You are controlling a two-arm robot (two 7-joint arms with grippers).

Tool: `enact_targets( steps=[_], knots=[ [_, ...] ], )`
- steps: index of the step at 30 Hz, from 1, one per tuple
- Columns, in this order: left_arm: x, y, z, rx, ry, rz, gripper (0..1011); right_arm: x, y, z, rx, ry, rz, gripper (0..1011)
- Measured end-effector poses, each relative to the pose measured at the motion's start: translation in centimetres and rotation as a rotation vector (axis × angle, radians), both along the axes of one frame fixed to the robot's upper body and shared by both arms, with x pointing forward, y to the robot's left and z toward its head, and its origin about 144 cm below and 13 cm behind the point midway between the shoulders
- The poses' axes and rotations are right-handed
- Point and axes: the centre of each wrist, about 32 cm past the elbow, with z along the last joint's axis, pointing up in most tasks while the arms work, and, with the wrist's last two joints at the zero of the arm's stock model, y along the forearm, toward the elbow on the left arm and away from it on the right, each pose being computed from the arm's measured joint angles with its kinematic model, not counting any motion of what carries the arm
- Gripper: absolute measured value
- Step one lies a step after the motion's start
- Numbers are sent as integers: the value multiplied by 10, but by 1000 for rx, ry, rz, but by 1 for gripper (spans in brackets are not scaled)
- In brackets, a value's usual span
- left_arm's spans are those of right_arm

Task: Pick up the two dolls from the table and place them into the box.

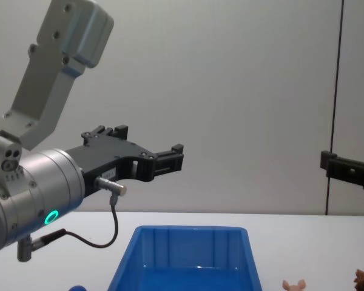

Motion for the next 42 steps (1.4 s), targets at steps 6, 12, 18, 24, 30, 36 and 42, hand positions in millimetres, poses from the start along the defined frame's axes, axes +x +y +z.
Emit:
enact_targets(
  steps=[6, 12, 18, 24, 30, 36, 42],
  knots=[
    [0, 0, 0, 0, 0, 0, 1001, 0, 0, 0, 0, 0, 0, 1001],
    [0, 0, 0, 0, 0, 0, 1001, 0, 0, 0, 0, 0, 0, 1001],
    [0, 0, 0, 0, 0, 0, 1001, 0, 0, 0, 0, 0, 0, 1001],
    [0, 0, 0, 0, 0, 0, 1001, 0, 0, 0, 0, 0, 0, 1001],
    [0, 0, 0, 0, 0, 0, 1001, 0, 0, 0, 0, 0, 0, 1001],
    [0, 0, 0, 0, 0, 0, 1001, 0, 0, 0, 0, 0, 0, 1001],
    [0, 0, 0, 0, 0, 0, 1001, 1, -1, 0, -1, 2, -7, 1001]
  ],
)
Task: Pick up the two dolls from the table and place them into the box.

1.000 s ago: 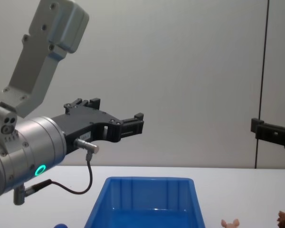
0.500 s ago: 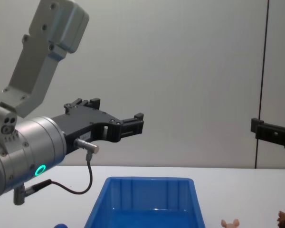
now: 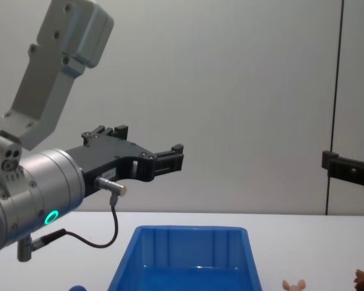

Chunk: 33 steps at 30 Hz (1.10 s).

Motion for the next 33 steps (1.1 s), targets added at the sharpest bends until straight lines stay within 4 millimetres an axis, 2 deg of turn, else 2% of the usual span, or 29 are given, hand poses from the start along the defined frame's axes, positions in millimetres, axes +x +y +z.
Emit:
enact_targets(
  steps=[11, 24, 33],
  knots=[
    [0, 0, 0, 0, 0, 0, 1001, 8, -4, -5, -32, 68, -63, 1001],
    [0, 0, 0, 0, 0, 0, 1001, 20, -8, -25, -102, 227, -124, 1001],
    [0, 0, 0, 0, 0, 0, 1001, 17, -5, -37, -138, 304, -133, 1001]
  ],
)
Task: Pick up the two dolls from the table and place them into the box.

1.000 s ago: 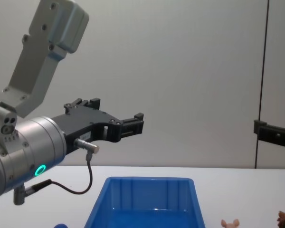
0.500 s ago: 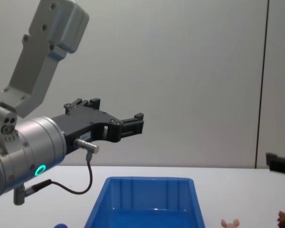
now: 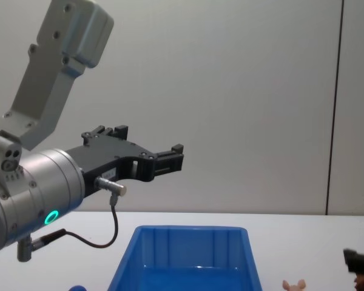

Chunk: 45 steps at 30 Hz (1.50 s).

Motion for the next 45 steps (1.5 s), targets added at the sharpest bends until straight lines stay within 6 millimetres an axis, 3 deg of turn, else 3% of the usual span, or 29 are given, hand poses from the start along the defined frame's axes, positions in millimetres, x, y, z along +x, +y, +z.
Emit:
enact_targets(
  steps=[20, 25, 40, 45],
  knots=[
    [0, 0, 0, 0, 0, 0, 1001, -17, 12, -18, -8, 137, -44, 1001],
    [0, 0, 0, 0, 0, 0, 1001, -18, 14, -24, 8, 167, -46, 902],
    [0, 0, 0, 0, 0, 0, 1001, -20, 17, -35, 46, 198, -37, 422],
    [0, 0, 0, 0, 0, 0, 1001, -21, 18, -35, 52, 179, -35, 307]
  ],
)
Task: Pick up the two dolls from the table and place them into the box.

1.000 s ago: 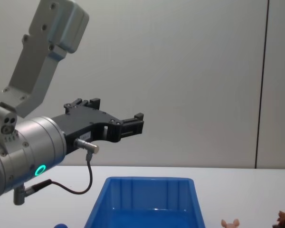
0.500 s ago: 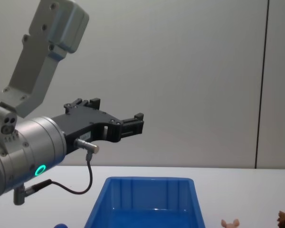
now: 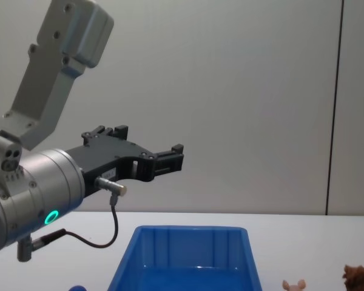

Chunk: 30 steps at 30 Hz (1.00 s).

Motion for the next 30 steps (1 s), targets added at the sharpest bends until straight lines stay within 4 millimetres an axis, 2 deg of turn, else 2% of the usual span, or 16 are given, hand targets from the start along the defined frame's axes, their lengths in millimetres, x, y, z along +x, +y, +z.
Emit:
enact_targets(
  steps=[13, 30],
  knots=[
    [0, 0, 0, 0, 0, 0, 1001, -1, 3, 12, -18, -135, 24, 305],
    [0, 0, 0, 0, 0, 0, 1001, 10, 16, 28, -2, -289, 200, 305]
  ],
)
